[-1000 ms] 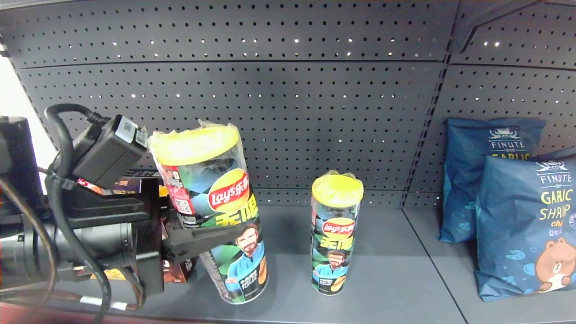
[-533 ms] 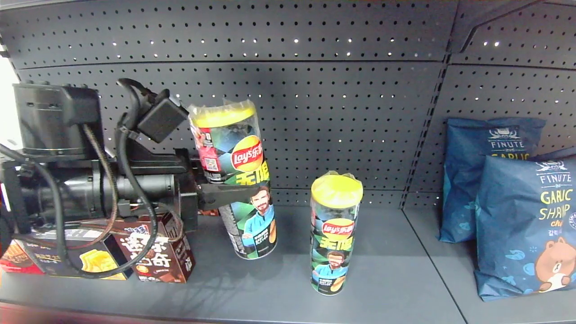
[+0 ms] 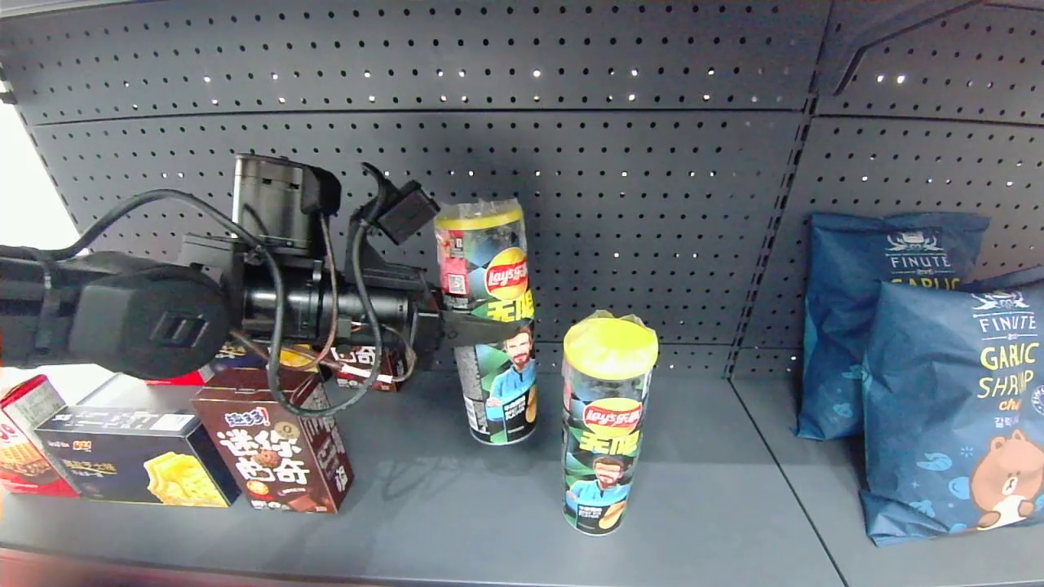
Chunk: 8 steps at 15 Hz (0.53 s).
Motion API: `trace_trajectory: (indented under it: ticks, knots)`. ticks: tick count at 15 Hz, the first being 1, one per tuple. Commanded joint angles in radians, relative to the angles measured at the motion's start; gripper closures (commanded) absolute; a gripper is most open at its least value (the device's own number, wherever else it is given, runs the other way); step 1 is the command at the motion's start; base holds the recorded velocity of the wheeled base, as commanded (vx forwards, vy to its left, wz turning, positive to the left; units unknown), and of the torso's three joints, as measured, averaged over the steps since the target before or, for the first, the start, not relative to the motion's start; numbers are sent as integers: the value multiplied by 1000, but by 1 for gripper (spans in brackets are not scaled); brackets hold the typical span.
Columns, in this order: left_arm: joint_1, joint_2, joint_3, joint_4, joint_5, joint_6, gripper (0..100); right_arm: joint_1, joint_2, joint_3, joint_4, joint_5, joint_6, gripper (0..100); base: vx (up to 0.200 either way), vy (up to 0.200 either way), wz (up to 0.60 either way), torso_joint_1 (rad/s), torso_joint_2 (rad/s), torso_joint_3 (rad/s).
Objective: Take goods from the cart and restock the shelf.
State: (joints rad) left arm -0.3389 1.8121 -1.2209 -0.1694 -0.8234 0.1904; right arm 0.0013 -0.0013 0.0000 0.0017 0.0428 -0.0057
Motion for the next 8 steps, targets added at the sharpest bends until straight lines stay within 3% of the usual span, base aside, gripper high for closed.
trace_trajectory:
  ticks: [1, 2, 4, 6, 8]
  knots:
    - [-6, 107, -75, -4, -25, 6, 100, 0, 1, 0, 0, 0, 0, 0, 0, 0, 0, 0, 0, 0]
    - [-5, 138, -97, -25, -31, 46, 100, 0, 1, 0, 0, 0, 0, 0, 0, 0, 0, 0, 0, 0]
    - [0, 190, -135, -27, -36, 164, 100, 0, 1, 0, 0, 0, 0, 0, 0, 0, 0, 0, 0, 0]
    - [5, 228, -167, -30, -56, 207, 100, 0, 1, 0, 0, 0, 0, 0, 0, 0, 0, 0, 0, 0]
    - [8, 269, -216, -32, -59, 211, 100, 0, 1, 0, 0, 0, 0, 0, 0, 0, 0, 0, 0, 0]
